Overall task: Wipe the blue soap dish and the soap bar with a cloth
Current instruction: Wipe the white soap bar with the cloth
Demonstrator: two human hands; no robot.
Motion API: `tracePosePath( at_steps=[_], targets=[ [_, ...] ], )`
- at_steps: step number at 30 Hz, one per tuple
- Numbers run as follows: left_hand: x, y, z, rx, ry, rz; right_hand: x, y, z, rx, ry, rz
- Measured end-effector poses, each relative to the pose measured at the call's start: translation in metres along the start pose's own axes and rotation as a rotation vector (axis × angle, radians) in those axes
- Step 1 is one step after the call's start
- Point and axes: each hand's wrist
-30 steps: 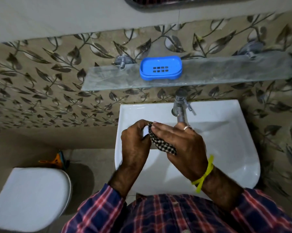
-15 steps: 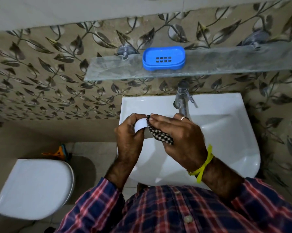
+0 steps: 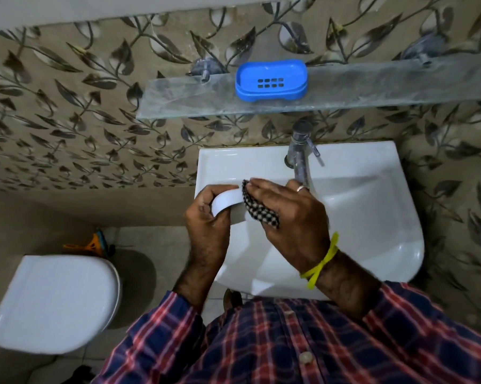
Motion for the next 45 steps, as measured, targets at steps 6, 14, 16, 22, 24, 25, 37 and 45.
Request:
tracePosePath(
  at_steps=[6, 14, 16, 22, 24, 25, 37, 45],
  targets=[
    [-0.012, 0.001, -0.002, 0.129, -0.167, 0.075, -0.010, 0.007, 0.004, -0.081, 0.137, 0.064],
    [-0.030, -0.004, 0.003, 0.174, -0.536, 0.082, 0.007, 0.015, 0.000, -0.034, 0.133, 0.205],
    [-0.028, 0.004, 0.004, 0.147, -0.561, 0.057, 0.008, 0.016, 0.006, 0.028, 0.126, 0.171],
    [-0.021, 0.002, 0.016, 0.053, -0.503, 0.058, 0.028, 0.008, 0.005, 0.076, 0.128, 0.132],
    [-0.021, 0.003, 0.018, 0.043, -0.562, 0.018, 0.020, 0.007, 0.008, 0.065, 0.125, 0.098],
    [-0.019, 0.006, 0.016, 0.037, -0.593, 0.012, 0.016, 0.003, 0.008, 0.058, 0.113, 0.046],
    [-0.006, 0.004, 0.018, 0.056, -0.480, -0.043, 0.016, 0.000, 0.006, 0.082, 0.019, 0.037],
    [0.007, 0.010, 0.022, 0.070, -0.367, -0.003, 0.009, -0.004, 0.004, 0.029, -0.011, -0.012]
  ],
)
Point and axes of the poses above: each hand's wrist, its own y-axis away from the middle knuckle, its own z-axis out of the back of the hand, x = y × z, and after that the axes turned 12 degrees about z, right-handed
